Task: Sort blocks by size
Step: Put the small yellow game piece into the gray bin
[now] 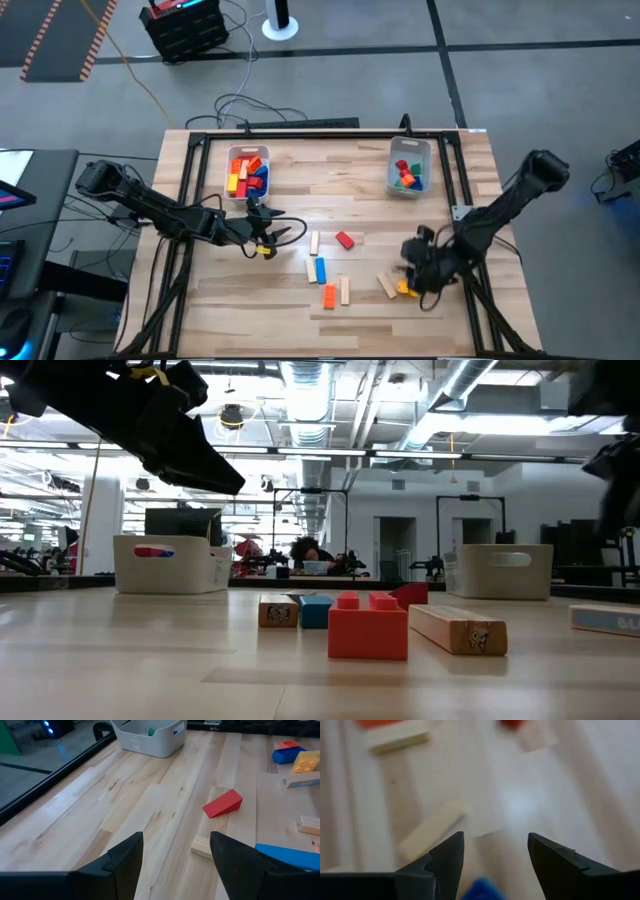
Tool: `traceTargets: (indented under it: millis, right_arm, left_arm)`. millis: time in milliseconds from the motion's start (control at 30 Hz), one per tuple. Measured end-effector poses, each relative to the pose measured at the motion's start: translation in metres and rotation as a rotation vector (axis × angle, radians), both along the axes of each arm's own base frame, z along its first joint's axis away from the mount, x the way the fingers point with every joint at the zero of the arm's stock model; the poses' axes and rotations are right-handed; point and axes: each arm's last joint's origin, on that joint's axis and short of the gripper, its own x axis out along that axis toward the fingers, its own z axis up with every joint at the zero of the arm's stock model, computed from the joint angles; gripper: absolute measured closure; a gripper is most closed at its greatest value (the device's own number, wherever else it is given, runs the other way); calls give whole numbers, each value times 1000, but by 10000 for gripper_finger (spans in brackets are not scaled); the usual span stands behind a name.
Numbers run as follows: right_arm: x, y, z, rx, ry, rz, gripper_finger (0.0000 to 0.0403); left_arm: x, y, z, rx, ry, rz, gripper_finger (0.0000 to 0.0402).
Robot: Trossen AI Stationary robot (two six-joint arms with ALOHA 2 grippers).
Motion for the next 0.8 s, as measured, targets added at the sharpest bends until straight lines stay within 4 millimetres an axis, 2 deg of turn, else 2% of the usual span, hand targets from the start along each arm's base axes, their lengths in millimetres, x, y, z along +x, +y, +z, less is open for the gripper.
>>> traceTargets:
  millis: [167, 333, 800]
  right_arm:
    - [12, 30, -7, -31, 110, 80, 153]
    - [25, 46, -6, 5, 162, 105, 152]
    - [23, 47, -6, 24, 227, 100, 152]
  left_arm:
    - [2, 0, 4, 4, -9, -3, 178]
    - [2, -1, 4, 10, -7, -5, 178]
    - [2, -1, 3, 10, 6, -13, 178]
